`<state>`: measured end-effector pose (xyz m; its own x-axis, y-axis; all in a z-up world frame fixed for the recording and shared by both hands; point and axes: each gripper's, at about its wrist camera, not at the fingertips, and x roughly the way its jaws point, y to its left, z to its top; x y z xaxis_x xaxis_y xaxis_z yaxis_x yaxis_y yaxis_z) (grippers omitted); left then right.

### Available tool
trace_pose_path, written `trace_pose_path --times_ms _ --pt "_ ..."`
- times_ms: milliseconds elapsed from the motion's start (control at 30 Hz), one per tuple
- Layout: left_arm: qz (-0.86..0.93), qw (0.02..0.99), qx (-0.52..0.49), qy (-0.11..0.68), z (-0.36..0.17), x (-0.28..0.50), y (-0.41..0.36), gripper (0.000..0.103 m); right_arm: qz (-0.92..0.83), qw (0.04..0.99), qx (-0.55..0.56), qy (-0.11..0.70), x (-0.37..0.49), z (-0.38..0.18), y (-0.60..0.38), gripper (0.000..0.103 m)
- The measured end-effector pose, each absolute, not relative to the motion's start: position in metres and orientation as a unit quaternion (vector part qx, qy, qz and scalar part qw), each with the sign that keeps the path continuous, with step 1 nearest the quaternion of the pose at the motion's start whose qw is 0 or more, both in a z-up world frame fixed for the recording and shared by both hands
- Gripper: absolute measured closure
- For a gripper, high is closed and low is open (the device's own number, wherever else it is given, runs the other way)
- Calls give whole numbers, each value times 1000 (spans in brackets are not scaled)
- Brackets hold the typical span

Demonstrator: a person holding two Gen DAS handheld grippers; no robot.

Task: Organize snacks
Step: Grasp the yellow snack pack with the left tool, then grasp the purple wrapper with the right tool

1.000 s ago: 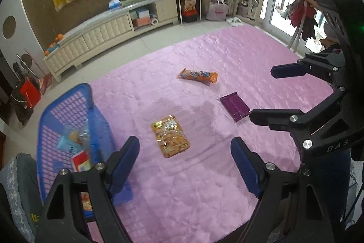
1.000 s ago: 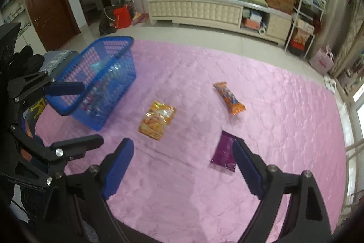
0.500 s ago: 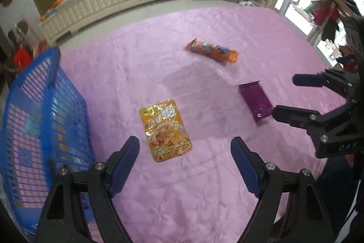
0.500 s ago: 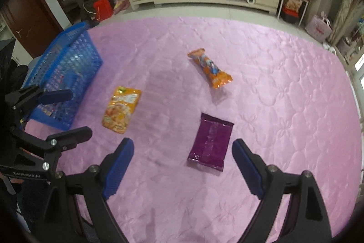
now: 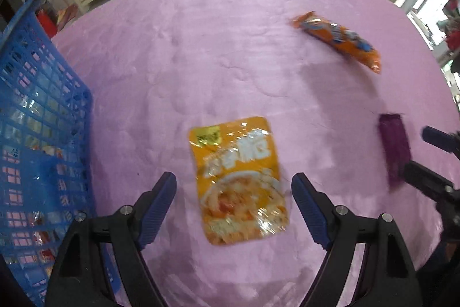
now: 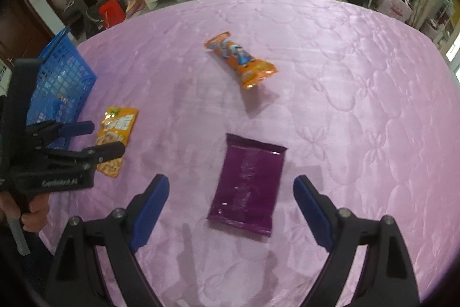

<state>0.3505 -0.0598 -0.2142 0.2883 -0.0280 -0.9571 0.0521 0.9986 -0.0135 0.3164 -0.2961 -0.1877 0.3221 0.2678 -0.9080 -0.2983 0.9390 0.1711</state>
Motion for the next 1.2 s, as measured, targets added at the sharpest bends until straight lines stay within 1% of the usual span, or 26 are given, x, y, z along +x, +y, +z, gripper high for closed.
trace_pose_path --times_ms 233,267,333,367,400,433,467,533,600,667,800,900,1200 --pt "-23 804 16 594 -223 354 -58 21 157 819 0 551 313 -190 -319 12" --pt "-25 803 21 595 -224 355 -60 23 156 819 2 552 313 -191 -321 12" --pt "-35 799 24 599 -225 357 -66 34 152 818 5 554 312 -192 -326 12" --pt "-40 798 26 601 -224 356 -68 45 150 818 5 556 312 -193 -326 12" --pt "-41 797 27 601 -223 356 -69 51 148 817 6 558 311 -194 -328 12" --pt "-46 798 29 601 -223 354 -70 54 147 816 7 559 310 -194 -329 12" --pt "-51 798 34 599 -223 353 -72 59 145 815 7 561 308 -194 -330 12" --pt "-61 799 44 597 -222 349 -75 64 146 813 6 564 305 -195 -330 12" --pt "-65 798 43 597 -221 346 -76 75 145 812 5 566 301 -196 -328 12" --pt "-62 801 50 594 -220 341 -78 79 138 811 8 568 299 -196 -329 12" --pt "-68 807 43 585 -219 335 -82 83 128 808 11 576 301 -197 -323 12" --pt "-85 813 29 575 -214 326 -82 85 116 806 9 580 310 -198 -316 12" --pt "-121 834 6 539 -188 308 -76 85 96 802 -20 589 327 -206 -291 13"
